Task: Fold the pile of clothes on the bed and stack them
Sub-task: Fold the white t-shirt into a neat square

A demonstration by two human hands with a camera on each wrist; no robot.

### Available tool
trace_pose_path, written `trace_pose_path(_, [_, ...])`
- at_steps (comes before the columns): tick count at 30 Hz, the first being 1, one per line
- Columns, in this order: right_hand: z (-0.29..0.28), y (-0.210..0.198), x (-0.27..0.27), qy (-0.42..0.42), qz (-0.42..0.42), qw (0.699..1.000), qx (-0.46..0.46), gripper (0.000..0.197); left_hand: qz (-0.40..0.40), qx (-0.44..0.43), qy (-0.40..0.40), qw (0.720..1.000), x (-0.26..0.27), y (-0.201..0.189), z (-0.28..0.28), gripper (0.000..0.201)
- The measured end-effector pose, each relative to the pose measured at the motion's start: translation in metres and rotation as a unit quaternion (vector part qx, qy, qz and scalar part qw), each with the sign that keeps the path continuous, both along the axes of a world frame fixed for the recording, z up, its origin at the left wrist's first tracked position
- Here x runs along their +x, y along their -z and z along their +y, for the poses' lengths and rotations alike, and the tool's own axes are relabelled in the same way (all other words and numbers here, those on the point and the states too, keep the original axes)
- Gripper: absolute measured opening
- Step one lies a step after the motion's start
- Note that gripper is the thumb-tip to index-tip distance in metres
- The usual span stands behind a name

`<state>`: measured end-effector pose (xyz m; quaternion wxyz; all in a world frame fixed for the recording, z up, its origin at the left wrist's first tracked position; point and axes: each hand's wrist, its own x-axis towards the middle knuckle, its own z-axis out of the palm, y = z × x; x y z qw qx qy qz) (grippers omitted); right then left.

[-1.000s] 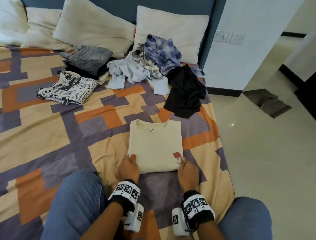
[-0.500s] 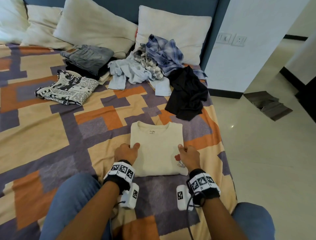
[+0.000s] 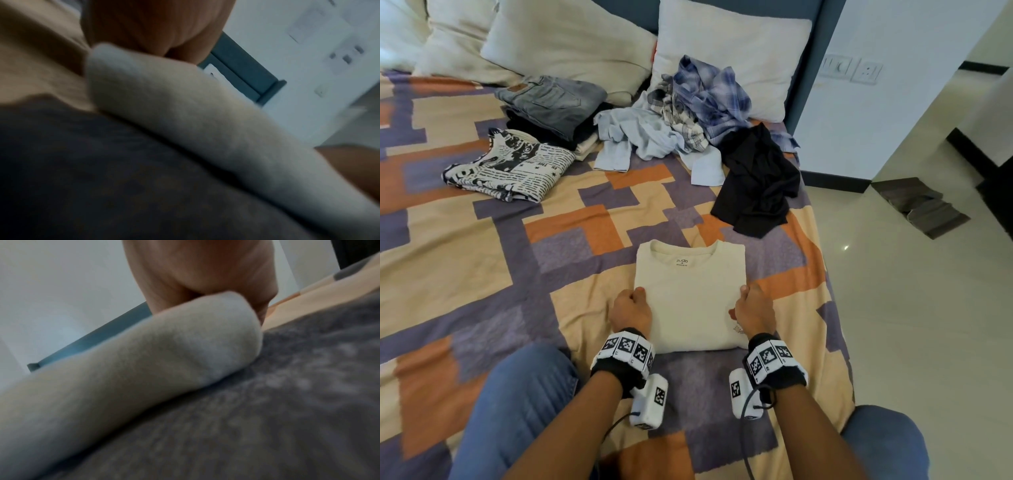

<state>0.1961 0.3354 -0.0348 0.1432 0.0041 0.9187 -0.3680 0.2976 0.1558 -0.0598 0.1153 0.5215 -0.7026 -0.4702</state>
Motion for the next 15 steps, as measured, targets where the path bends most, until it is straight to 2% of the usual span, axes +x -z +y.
trace_pose_path(4, [0.004, 0.001, 0.001, 0.0, -0.018, 1.0, 0.009, 0.038, 0.008, -0.013, 0.031, 0.999, 0.007, -0.008, 0.001, 0.042])
trace_pose_path(7, [0.008, 0.011, 0.015, 0.016, -0.017, 1.0, 0.003, 0.046, -0.021, -0.022, 0.019, 0.999, 0.017, -0.011, 0.017, 0.048])
trace_pose_path(10, [0.015, 0.023, 0.036, 0.019, 0.001, 0.999, 0.031, 0.044, -0.036, -0.028, 0.001, 0.999, 0.027, -0.005, 0.042, 0.045])
trace_pose_path(13, [0.017, 0.026, 0.044, 0.011, 0.001, 0.998, 0.063, 0.051, -0.058, -0.04, -0.012, 0.997, 0.028, -0.002, 0.055, 0.043])
trace_pose_path(15, [0.017, 0.024, 0.041, 0.005, -0.002, 0.998, 0.06, 0.052, -0.041, -0.029, -0.016, 0.999, 0.029, -0.002, 0.05, 0.043])
